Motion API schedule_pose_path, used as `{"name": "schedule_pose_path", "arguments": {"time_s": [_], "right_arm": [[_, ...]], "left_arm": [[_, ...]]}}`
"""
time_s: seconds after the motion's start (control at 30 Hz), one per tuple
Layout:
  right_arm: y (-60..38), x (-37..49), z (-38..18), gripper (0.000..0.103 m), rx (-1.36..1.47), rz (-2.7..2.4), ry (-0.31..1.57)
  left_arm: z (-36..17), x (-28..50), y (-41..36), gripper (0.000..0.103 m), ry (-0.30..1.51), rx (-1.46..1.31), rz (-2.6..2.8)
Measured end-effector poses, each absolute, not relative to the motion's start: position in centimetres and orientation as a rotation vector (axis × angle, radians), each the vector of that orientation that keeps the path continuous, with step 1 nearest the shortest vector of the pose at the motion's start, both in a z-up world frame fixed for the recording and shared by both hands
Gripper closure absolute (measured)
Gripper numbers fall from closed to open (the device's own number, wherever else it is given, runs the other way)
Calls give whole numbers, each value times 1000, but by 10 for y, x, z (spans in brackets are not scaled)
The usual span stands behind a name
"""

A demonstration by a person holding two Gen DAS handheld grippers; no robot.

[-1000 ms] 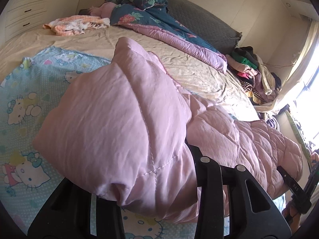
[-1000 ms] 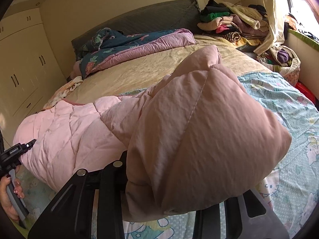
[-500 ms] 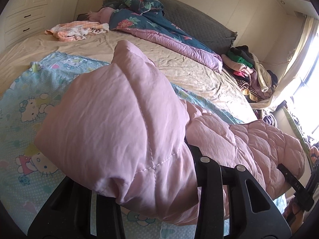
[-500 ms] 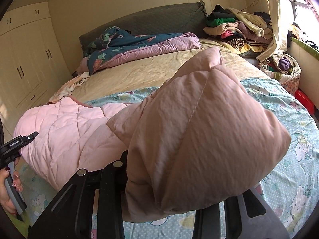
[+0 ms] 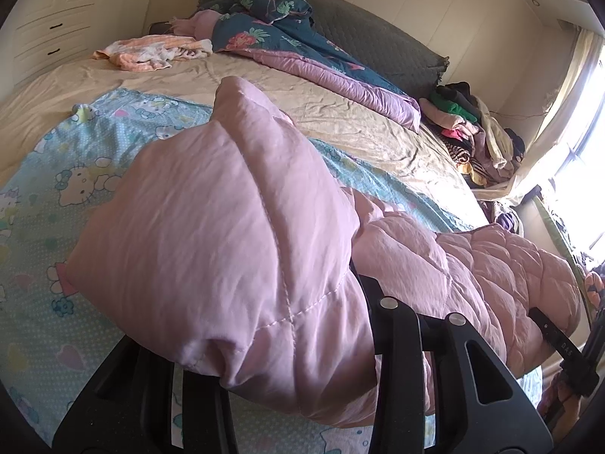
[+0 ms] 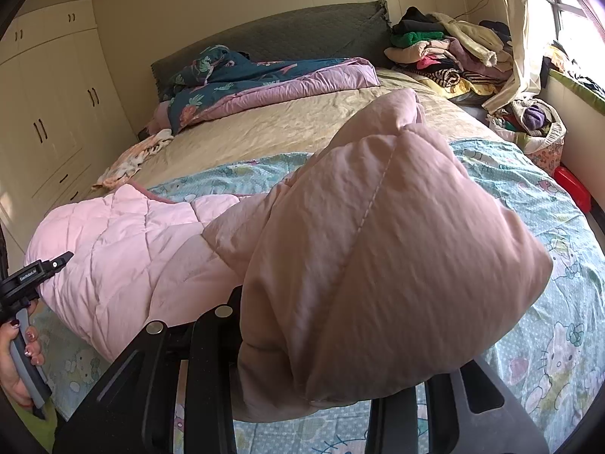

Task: Fold large clothes
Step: 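Fold the held bundle end over onto the rest of the jacket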

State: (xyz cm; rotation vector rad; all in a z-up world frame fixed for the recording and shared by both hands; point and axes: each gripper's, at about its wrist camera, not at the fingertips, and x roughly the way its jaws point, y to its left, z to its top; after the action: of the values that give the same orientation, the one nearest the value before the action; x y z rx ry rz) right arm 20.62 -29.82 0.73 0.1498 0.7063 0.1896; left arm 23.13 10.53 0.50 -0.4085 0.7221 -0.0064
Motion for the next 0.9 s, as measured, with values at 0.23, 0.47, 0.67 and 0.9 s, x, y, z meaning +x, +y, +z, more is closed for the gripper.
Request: {"name": "schedule_pose_path", "arguments": {"time_s": [0.23,0.47,0.67,0.9], "right_arm": [[-296,194,5,72,144,189,706],[-292,169,-1,72,145,187,709],[-293,156,-8,72,149,186,717],[-307,148,-36,68,221,167,773]], "left_arm": [[0,215,109,74,729,-399,-10],[-9,200,111,73,739,-399,-11],[-18,184,113,72,745,-395,-12],[-39,172,114,66,783,-393,0]]}}
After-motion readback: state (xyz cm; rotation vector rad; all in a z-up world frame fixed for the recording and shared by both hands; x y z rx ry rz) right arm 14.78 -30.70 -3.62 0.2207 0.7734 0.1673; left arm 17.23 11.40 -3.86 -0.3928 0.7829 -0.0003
